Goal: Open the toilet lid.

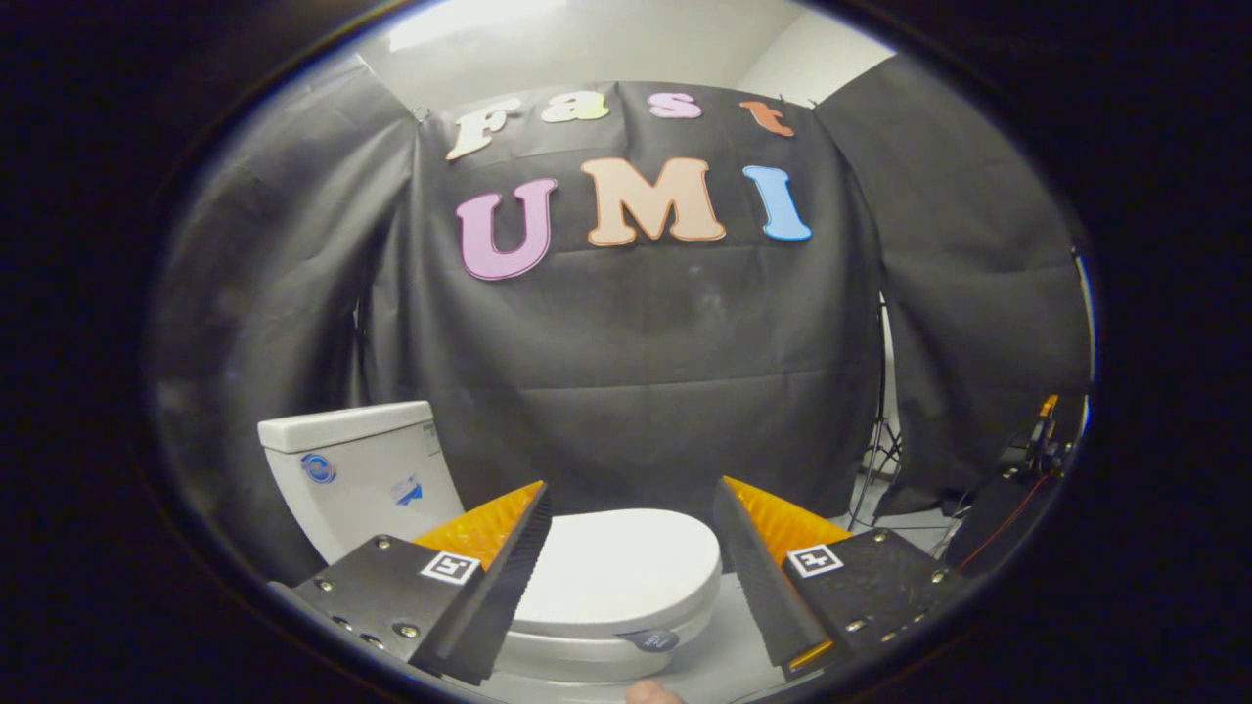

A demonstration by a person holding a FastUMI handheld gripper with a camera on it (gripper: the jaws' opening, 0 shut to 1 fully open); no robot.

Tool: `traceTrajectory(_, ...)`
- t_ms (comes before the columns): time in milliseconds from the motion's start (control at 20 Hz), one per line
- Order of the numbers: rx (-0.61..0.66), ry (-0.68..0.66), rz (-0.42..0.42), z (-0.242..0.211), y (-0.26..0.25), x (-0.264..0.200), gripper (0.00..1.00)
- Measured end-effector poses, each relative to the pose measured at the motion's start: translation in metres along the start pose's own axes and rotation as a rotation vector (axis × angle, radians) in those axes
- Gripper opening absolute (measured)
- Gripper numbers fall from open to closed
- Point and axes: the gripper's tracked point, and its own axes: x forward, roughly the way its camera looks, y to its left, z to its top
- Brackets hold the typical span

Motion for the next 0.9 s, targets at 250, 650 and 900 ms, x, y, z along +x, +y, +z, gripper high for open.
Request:
traceTrajectory(250, -0.023, 0.000, 0.011, -0.0018, 0.0067, 0.0006, 0.98)
traceTrajectory(650, -0.025, 0.001, 0.011, -0.0016, 0.0057, 0.0006, 0.98)
traceTrajectory(900, -0.027, 0.000, 0.012, -0.0013, 0.0054, -0.0005, 0.98)
